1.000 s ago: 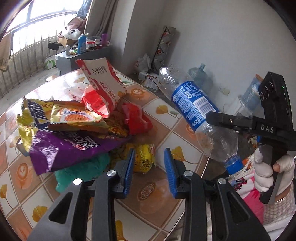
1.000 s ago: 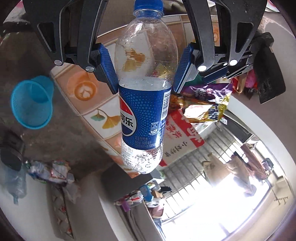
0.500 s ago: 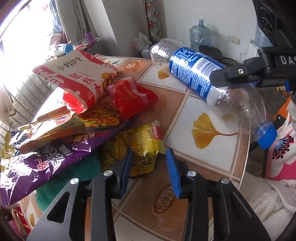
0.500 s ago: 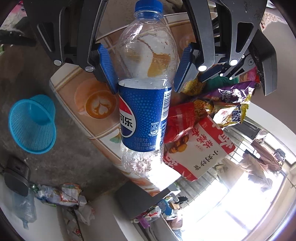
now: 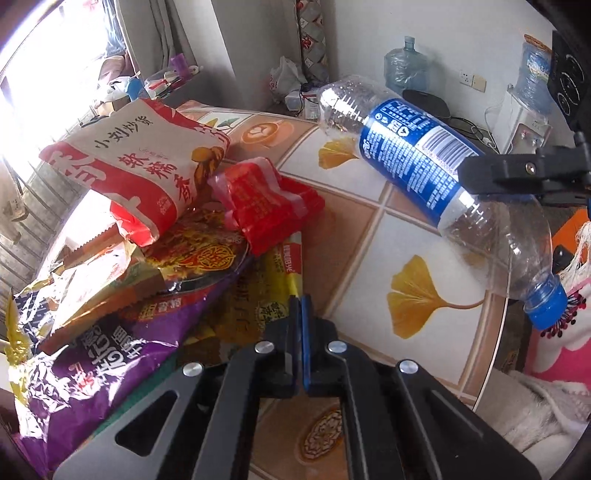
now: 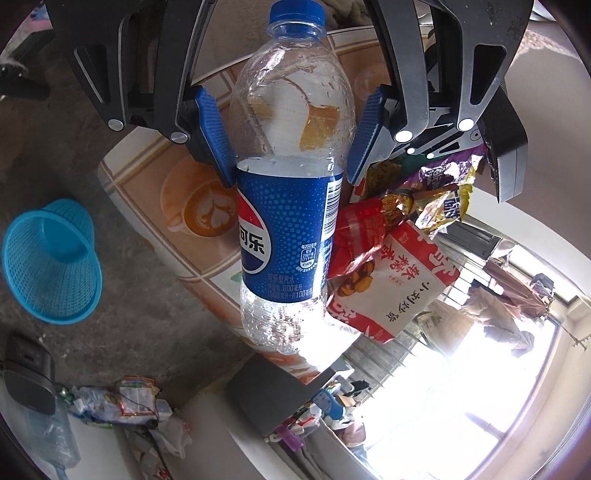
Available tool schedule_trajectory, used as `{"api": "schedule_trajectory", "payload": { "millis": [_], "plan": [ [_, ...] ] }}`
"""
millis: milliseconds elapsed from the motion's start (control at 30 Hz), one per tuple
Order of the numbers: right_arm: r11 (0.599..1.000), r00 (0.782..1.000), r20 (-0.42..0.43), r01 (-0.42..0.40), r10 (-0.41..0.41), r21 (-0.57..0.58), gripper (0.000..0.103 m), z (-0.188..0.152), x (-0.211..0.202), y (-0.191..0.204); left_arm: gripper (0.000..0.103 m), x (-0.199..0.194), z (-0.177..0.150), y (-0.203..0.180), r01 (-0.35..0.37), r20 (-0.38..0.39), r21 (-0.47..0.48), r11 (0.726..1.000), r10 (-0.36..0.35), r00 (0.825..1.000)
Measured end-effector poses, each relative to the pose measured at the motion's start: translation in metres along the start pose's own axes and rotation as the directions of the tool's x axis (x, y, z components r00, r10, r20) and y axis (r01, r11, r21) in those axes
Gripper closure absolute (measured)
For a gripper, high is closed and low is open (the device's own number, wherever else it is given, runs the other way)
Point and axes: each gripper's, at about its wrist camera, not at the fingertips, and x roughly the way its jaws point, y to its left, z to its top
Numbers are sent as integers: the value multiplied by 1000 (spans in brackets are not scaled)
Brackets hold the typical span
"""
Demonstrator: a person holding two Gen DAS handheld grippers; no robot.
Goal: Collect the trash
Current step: 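Carry the Pepsi bottle to the blue wastebasket and release it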
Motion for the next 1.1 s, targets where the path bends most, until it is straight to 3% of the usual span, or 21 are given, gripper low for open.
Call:
{"api": "schedule_trajectory", "payload": {
  "millis": [167, 300, 467, 667, 767, 833, 967, 1100],
  "plan": [
    [998, 998, 38, -48, 47, 39, 46, 4, -13, -9, 103, -17, 13, 6, 69, 28, -47, 997, -68, 997],
    [995, 994, 92, -64, 56, 81, 46, 9, -29, -19, 103, -38, 28, 11, 205, 70, -111, 973, -198, 978],
    [989, 980, 197, -66, 40, 129, 46, 17, -61, -38, 103, -63, 57, 13, 373, 146, -137, 918, -354, 924],
    [973, 963, 271, -56, -7, 223, 46, 18, -82, -66, 103, -66, 89, 11, 514, 197, -163, 842, -483, 853],
    [957, 954, 297, -44, -45, 286, 46, 18, -88, -82, 103, -60, 105, 1, 557, 200, -159, 815, -526, 827],
    [938, 950, 303, -35, -76, 345, 46, 16, -88, -96, 103, -51, 120, -7, 579, 187, -153, 801, -552, 813],
    [878, 947, 293, -26, -132, 478, 45, 13, -85, -131, 103, -20, 164, -36, 644, 137, -150, 750, -629, 765],
    [807, 950, 269, -34, -156, 590, 45, 12, -75, -172, 103, 24, 209, -82, 657, 44, -121, 744, -657, 752]
  ]
}}
